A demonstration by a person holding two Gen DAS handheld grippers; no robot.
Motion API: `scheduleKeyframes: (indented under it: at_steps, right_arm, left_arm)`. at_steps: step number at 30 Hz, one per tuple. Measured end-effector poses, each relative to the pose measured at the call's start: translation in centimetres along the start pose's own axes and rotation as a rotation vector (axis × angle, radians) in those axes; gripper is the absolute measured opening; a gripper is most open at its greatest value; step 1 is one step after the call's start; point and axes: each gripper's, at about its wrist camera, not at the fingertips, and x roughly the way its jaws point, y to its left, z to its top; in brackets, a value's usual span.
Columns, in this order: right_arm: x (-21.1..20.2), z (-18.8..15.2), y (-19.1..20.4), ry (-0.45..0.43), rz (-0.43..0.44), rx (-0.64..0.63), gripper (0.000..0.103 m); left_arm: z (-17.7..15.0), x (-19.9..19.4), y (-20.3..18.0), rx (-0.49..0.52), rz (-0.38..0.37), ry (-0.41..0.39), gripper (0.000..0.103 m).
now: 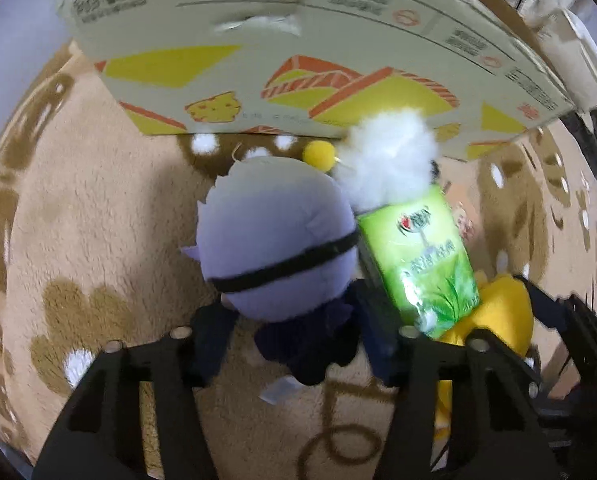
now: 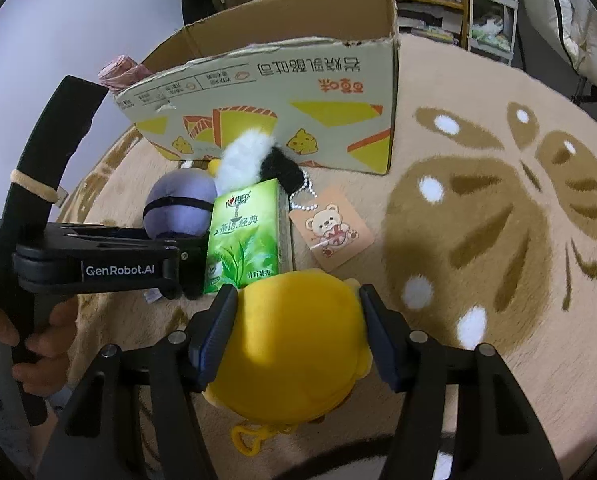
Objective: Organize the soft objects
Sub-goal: 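Grasp the yellow chick plush with the right tool while the left grasps the white-haired doll, then carry the yellow plush with the right tool while the left carries the doll over the box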
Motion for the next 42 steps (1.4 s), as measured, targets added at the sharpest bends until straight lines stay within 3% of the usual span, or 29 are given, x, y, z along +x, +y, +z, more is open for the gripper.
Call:
scheduleKeyframes:
  at_steps: [1,3,9,19,31,42]
  right_arm:
    - [0.1,0.1,0.1,-0.001,-0.003,-0.005,0.062]
    - [-0.1,0.4,-0.1,0.004,-0.005,-0.014,0.057]
    - [-0.6,0.7,-0.4,-0.01,0.014,-0.012,0.038]
    - [-1.7,0.1,-0.7,-0.047,0.03,0.003,0.027]
    - [-6.5,0.1,-0.5,-0.188,0.008,0.007,0.024]
    - [-10.7,2.0,-1.1,-0.308,-0.027,0.022,0.024]
  left_arm:
    - [0.0,-0.1,0.0,0.008,-0.005,0.0,0.038]
    - [-0.2,-0.6,0.1,0.003,-0.017,-0.006,0.038]
    - [-1.2,-2.4,0.6,0.006,0.051,-0.061,0.035]
    - [-3.3,-6.8,1.0,-0.027,0.141,-0.146,0.034]
    - [-5.8,-11.4,1.0,-0.042,0.222,-0.294,0.034]
    - [-6.7,-16.6,-1.3,0.02,0.318,-0.463,0.034]
